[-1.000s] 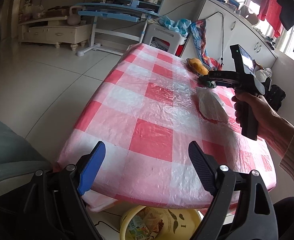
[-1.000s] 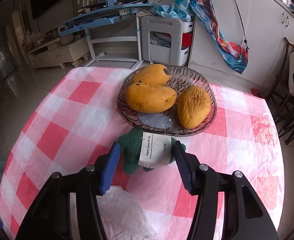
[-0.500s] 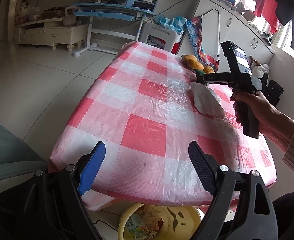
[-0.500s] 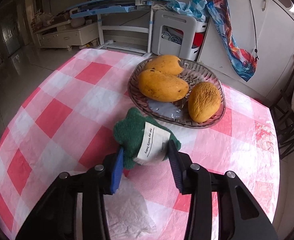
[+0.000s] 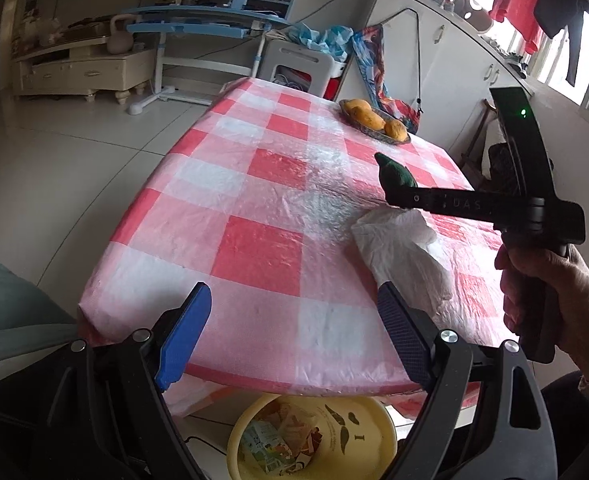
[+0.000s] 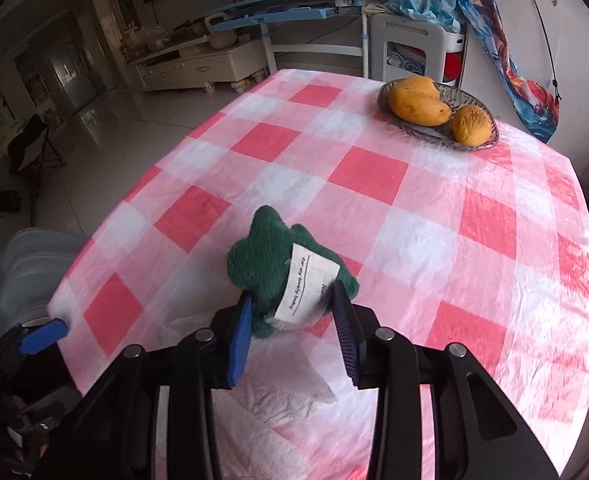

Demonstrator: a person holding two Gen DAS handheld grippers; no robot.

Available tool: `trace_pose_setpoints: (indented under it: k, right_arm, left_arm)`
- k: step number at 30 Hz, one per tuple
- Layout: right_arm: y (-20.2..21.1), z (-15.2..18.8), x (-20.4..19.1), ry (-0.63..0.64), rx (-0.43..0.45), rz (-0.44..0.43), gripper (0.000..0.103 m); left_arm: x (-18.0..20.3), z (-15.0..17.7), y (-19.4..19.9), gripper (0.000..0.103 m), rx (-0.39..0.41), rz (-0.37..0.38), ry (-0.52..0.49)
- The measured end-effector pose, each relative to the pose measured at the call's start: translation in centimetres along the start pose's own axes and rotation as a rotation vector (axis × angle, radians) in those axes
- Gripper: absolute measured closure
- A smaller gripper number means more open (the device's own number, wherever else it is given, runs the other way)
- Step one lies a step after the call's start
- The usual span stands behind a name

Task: Collect trash
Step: 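Grasp the white plastic bag with the left tool while the right holds the green item, then carry the white bag and green item with both tools over the basin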

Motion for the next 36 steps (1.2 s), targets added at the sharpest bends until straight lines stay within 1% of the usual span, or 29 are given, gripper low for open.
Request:
trace_pose_setpoints:
  k: [2, 4, 6, 9, 13, 16, 19, 21, 22, 23, 24, 25, 26, 28, 29, 31, 36]
  right_arm:
    - [1.7, 0.2, 0.6, -0.024, 0.028, 0.02, 0.065]
    - [2.8, 0.7, 1.3, -0.013, 0.031, 0.068, 0.065]
    - [3.7, 2.0, 2.2, 0.008, 0.011, 0.124, 0.064]
    - [4.2, 4.2, 3.5, 0.015, -0.027, 0.176, 0.064]
    - [4.7, 5.9, 4.3, 0.019, -0.043, 0.206, 0.063]
    - [5.0, 6.4, 4.2, 0.06, -0.04, 0.234, 0.063]
    - [4.8, 6.7, 3.9, 0.097, -0.041, 0.253, 0.062]
    - [4.7, 6.8, 3.8, 0.107, -0.042, 0.25, 0.062]
    - [4.7, 6.9, 3.9, 0.108, -0.043, 0.248, 0.061]
    - [4.6, 6.9, 3.9, 0.108, -0.045, 0.245, 0.061]
    - [4.4, 6.9, 3.9, 0.108, -0.048, 0.242, 0.061]
    - [4.3, 7.0, 3.8, 0.108, -0.052, 0.239, 0.061]
    - [4.2, 7.0, 3.8, 0.11, -0.054, 0.239, 0.061]
    - [4.0, 7.1, 3.8, 0.113, -0.055, 0.24, 0.06]
    - [4.0, 7.1, 3.8, 0.111, -0.054, 0.239, 0.06]
    - [4.0, 7.0, 3.7, 0.1, -0.048, 0.229, 0.06]
    - [5.1, 6.7, 3.5, 0.031, -0.005, 0.155, 0.06]
  left_arm:
    - [0.9, 0.1, 0.2, 0.021, 0.001, 0.019, -0.03]
    - [2.0, -0.1, 0.2, 0.021, 0.003, 0.036, -0.065]
    - [2.9, -0.4, 0.0, 0.02, 0.007, 0.051, -0.087]
    - [4.6, -1.4, -1.1, 0.018, 0.007, 0.077, -0.101]
    - [5.8, -2.2, -3.4, 0.017, -0.024, 0.061, -0.1]
    - [6.2, -2.6, -5.2, 0.017, -0.056, 0.011, -0.105]
    - [6.6, -3.0, -6.3, 0.018, -0.077, 0.0, -0.103]
    - [7.0, -3.2, -6.8, 0.022, -0.079, -0.011, -0.118]
    - [7.2, -3.2, -7.2, 0.029, -0.086, -0.017, -0.127]
    - [7.3, -3.2, -7.6, 0.042, -0.098, -0.021, -0.136]
    - [7.3, -3.2, -7.8, 0.046, -0.091, -0.044, -0.152]
    - [7.4, -3.2, -7.9, 0.064, -0.092, -0.055, -0.168]
    - [7.5, -3.2, -8.0, 0.079, -0.093, -0.066, -0.185]
    - [7.4, -3.2, -8.1, 0.095, -0.116, -0.038, -0.174]
    - [7.3, -3.1, -8.0, 0.097, -0.122, -0.026, -0.164]
    - [7.0, -2.9, -7.5, 0.098, -0.122, -0.019, -0.157]
    - [6.4, -2.2, -4.5, 0.098, -0.099, 0.021, -0.137]
Point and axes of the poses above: each gripper's, at about its wrist camera, not at the fingertips, and y roughly against the way its jaws point, x to its right, z to its underside, the point moved 6 cm from there along -y, roughly the way its jaws point, and after that the axes turned 1 degree about -y, right-handed, at the moved point
